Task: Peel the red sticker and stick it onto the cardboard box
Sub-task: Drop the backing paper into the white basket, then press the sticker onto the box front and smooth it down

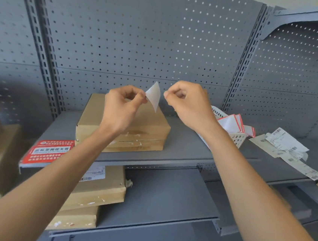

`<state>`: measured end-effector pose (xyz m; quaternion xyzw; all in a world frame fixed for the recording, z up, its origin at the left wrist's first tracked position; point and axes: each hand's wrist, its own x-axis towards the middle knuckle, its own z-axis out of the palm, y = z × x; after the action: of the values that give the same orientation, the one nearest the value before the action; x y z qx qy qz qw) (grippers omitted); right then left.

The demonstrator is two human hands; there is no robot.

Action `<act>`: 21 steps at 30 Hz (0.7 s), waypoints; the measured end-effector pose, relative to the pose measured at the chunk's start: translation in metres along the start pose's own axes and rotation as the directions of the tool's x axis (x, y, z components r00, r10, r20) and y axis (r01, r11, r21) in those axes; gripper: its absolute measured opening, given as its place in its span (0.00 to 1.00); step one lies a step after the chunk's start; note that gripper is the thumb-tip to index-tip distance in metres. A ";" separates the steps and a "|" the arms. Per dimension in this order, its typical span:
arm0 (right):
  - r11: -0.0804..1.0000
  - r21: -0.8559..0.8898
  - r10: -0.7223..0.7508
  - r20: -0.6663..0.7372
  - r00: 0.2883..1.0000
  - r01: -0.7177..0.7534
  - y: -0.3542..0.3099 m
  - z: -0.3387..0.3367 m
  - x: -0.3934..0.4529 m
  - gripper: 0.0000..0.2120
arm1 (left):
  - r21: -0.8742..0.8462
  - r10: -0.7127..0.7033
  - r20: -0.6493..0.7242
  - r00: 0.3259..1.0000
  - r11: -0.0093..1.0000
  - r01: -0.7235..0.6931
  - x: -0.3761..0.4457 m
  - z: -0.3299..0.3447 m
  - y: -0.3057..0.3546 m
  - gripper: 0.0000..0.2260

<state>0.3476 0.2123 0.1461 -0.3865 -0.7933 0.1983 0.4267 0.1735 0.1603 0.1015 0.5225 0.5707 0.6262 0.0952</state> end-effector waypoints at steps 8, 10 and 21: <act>0.993 0.094 -0.073 0.041 0.997 0.068 -0.047 0.073 0.012 0.14 | 0.342 0.264 -0.128 0.956 0.916 -0.208 -0.019 -0.061 -0.006 0.08; 0.991 0.122 -0.056 0.058 0.997 0.048 -0.054 0.083 0.014 0.16 | 0.440 0.375 -0.120 0.919 0.850 -0.289 -0.021 -0.072 -0.008 0.09; 0.972 0.214 -0.114 0.057 0.992 0.100 -0.077 0.102 0.006 0.08 | 0.543 0.539 -0.077 0.838 0.728 -0.418 -0.028 -0.101 -0.012 0.08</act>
<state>0.2268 0.1708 0.1427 -0.2889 -0.8016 0.2709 0.4478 0.1033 0.0823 0.0966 0.5827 0.5658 0.5130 -0.2777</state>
